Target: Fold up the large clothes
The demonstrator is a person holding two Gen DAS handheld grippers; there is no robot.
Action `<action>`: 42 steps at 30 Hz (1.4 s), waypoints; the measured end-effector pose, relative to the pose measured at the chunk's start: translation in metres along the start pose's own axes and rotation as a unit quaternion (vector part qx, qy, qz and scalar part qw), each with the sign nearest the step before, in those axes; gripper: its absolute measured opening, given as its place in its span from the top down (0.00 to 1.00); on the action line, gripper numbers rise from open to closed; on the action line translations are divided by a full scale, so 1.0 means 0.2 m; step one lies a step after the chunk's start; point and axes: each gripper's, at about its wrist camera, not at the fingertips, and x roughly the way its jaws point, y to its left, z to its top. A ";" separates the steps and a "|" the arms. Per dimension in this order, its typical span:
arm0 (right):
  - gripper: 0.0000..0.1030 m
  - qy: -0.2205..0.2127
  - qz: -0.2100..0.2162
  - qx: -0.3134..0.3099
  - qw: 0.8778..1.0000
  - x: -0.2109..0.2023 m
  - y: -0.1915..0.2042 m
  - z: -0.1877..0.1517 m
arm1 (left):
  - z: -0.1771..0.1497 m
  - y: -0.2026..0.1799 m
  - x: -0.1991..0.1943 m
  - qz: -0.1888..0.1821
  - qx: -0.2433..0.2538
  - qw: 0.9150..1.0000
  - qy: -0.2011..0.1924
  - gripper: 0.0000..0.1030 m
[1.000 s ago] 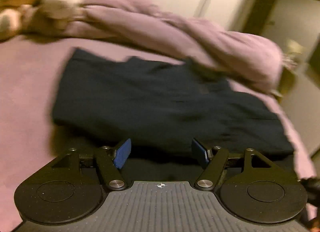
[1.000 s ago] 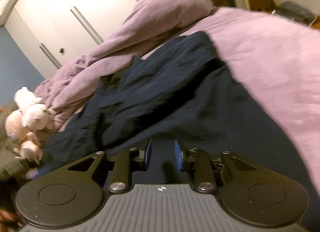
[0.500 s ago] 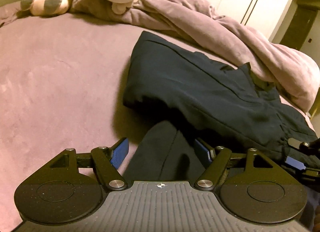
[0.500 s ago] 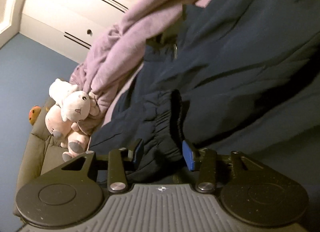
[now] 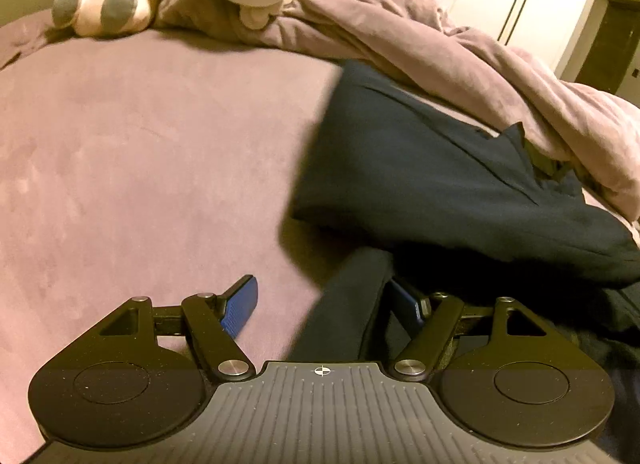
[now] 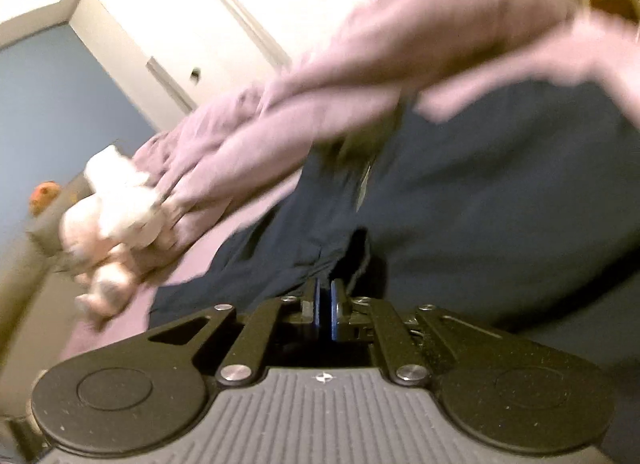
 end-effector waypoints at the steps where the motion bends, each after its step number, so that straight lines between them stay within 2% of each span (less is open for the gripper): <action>1: 1.00 -0.024 -0.024 -0.016 0.999 -0.04 0.00 0.02 | 0.01 -0.01 0.00 -0.003 0.002 1.000 -0.001 0.25; 3: 1.00 -0.078 -0.094 -0.044 0.992 -0.15 -0.04 0.08 | 0.02 -0.03 0.00 -0.007 0.005 1.000 -0.006 0.25; 5: 0.97 -0.109 -0.137 -0.038 0.984 -0.22 -0.13 0.12 | 0.03 -0.06 0.01 -0.008 0.011 1.000 -0.010 0.25; 6: 0.95 -0.111 -0.145 -0.021 0.983 -0.24 -0.18 0.14 | 0.04 -0.08 0.01 -0.009 0.014 1.000 -0.012 0.25; 7: 0.94 -0.102 -0.140 0.008 0.985 -0.25 -0.24 0.15 | 0.04 -0.09 0.02 -0.011 0.016 1.000 -0.013 0.25; 8: 0.90 -0.079 -0.112 0.050 0.989 -0.26 -0.32 0.15 | 0.05 -0.11 0.03 -0.012 0.018 1.000 -0.014 0.25; 10: 0.76 -0.035 -0.048 0.115 0.992 -0.23 -0.42 0.11 | 0.06 -0.13 0.05 -0.007 0.020 1.000 -0.014 0.24; 11: 0.61 -0.017 -0.012 0.139 0.990 -0.21 -0.44 0.08 | 0.06 -0.13 0.06 -0.005 0.018 1.000 -0.011 0.24; 12: 0.54 0.005 0.020 0.159 0.987 -0.17 -0.45 0.03 | 0.07 -0.13 0.07 -0.005 0.016 1.000 -0.006 0.24; 16: 0.54 0.058 0.062 0.182 0.980 -0.05 -0.41 -0.08 | 0.07 -0.14 0.08 0.001 0.020 1.000 -0.001 0.24; 23: 0.56 0.071 0.071 0.245 0.964 0.12 -0.38 -0.14 | 0.07 -0.11 0.09 0.005 0.024 1.000 0.002 0.24; 25: 0.64 0.064 0.075 0.264 0.960 0.14 -0.39 -0.14 | 0.07 -0.12 0.10 0.006 0.025 1.000 0.003 0.24; 26: 0.72 0.059 0.073 0.270 0.958 0.16 -0.38 -0.15 | 0.07 -0.13 0.11 0.008 0.025 1.000 0.004 0.24; 27: 0.80 0.058 0.068 0.268 0.959 0.16 -0.38 -0.15 | 0.07 -0.13 0.11 0.009 0.025 1.000 0.006 0.24; 28: 0.82 0.061 0.063 0.261 0.961 0.18 -0.37 -0.14 | 0.07 -0.13 0.12 0.011 0.026 1.000 0.008 0.24; 31: 0.87 0.060 0.020 0.196 0.979 0.16 -0.29 -0.09 | 0.08 -0.14 0.13 0.016 0.034 0.999 0.013 0.24; 34: 0.88 -0.014 -0.030 0.102 0.994 0.01 -0.16 0.05 | 0.09 -0.16 0.14 0.018 0.041 0.999 0.018 0.24; 36: 0.88 -0.070 -0.073 0.059 0.993 -0.12 -0.14 0.13 | 0.10 -0.18 0.14 0.018 0.048 0.998 0.021 0.23; 38: 0.88 -0.101 -0.109 0.038 0.988 -0.22 -0.19 0.18 | 0.09 -0.20 0.15 0.006 0.053 0.998 0.030 0.23; 40: 0.88 -0.112 -0.140 0.034 0.983 -0.28 -0.29 0.20 | 0.07 -0.23 0.15 -0.005 0.063 0.997 0.036 0.23; 42: 0.86 -0.102 -0.144 0.060 0.982 -0.31 -0.42 0.21 | 0.05 -0.27 0.14 -0.002 0.082 0.996 0.039 0.23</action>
